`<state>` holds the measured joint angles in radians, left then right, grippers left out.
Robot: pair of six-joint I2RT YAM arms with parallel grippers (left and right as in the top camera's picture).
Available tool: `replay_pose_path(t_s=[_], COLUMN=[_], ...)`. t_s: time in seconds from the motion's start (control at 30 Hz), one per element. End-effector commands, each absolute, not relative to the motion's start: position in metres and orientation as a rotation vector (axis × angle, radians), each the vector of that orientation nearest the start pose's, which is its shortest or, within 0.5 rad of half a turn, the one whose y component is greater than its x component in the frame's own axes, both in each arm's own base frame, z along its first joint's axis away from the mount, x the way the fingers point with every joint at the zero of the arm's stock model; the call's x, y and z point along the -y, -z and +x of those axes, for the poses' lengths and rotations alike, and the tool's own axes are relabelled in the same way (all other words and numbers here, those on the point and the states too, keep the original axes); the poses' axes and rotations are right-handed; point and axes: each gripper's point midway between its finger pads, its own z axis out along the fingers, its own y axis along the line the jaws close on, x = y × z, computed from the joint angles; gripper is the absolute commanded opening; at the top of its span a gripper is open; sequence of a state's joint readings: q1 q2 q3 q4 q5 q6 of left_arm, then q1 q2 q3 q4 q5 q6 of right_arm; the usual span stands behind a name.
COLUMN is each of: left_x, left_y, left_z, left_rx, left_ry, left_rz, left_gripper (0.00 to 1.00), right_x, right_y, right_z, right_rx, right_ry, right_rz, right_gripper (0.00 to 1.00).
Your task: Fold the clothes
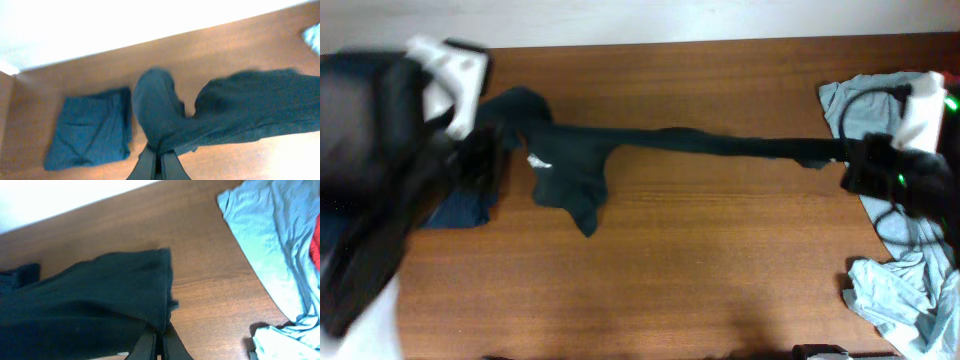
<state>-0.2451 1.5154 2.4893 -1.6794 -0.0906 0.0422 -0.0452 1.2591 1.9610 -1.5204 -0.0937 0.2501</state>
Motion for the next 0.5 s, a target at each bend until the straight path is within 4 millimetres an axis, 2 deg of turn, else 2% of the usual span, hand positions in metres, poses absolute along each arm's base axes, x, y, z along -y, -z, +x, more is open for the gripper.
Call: replay_pose_path(t_s=[0.0,0.17,0.27,0.33,0.47], left_x=[0.039,0.038,0.037,0.038,0.043], left_y=[-0.49,-0.505,-0.507,-0.505,-0.495], left_z=[0.229,0.2,0.195,0.203,0.247], left_rx=[-2.109,-2.035,-2.022,-2.034,-2.081], left_ry=[0.001,0.049,0.051,0.041,-0.006], left_rz=[0.262,0.27,0.269,0.266,0.269], left_gripper=[0.0,0.0,0.01,0.0,0.0], right_x=[-0.001,-0.007,-0.009,-0.009,-0.007], right_y=[-0.413,-0.431,-0.436,-0.435,-0.424], right_z=[0.229,0.198,0.188,0.189,0.214], right_rx=[-2.282,-2.193,-2.162,-2.167,-2.23], right_ry=[-0.18,-0.211,-0.223,-0.226,-0.219], right_rz=[0.291,0.263,0.257,0.256,0.27], right_gripper=[0.04,0.04,0.04,0.04,0.04])
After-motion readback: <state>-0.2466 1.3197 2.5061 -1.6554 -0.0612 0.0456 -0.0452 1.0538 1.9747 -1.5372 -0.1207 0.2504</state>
